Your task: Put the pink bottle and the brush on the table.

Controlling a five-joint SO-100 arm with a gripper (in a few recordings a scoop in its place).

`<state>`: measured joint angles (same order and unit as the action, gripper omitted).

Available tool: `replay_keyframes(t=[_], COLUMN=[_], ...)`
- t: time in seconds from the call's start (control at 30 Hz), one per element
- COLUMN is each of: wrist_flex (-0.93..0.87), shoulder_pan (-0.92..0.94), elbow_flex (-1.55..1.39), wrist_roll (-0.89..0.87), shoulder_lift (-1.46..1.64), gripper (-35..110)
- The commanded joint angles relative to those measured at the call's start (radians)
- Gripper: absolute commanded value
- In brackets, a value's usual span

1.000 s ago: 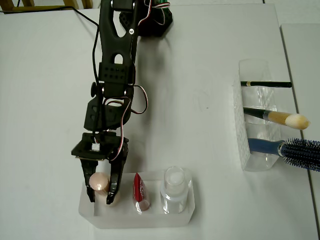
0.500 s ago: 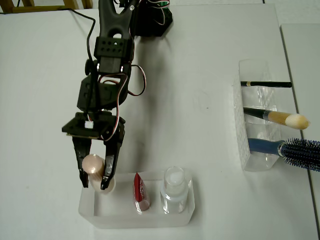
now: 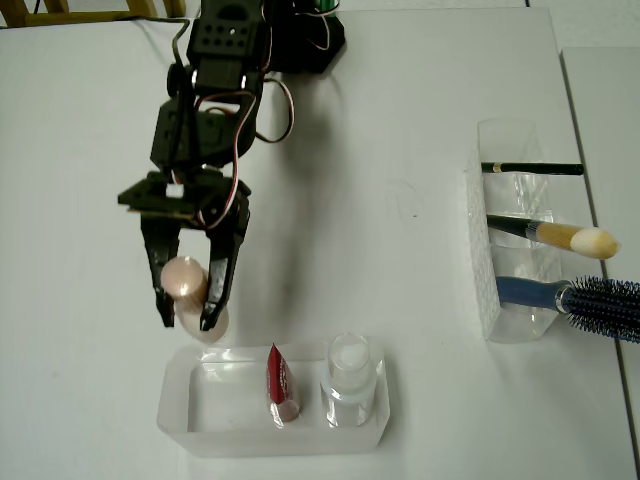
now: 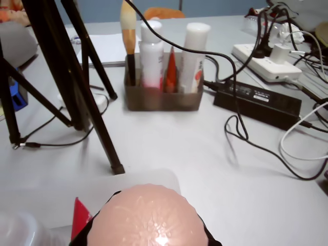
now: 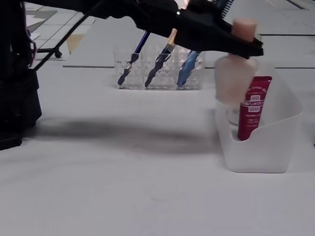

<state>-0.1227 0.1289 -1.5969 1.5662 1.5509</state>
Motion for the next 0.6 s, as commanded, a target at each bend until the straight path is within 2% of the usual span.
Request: replay_keyframes(t=[0.0, 0.57], wrist_flex=[-0.012, -0.041], shoulder_pan=[-0.002, 0.028], elbow_flex=[-0.084, -0.535], wrist_roll=[0.006, 0.058], shoulder_lift=[0.181, 0.614], gripper=[0, 0])
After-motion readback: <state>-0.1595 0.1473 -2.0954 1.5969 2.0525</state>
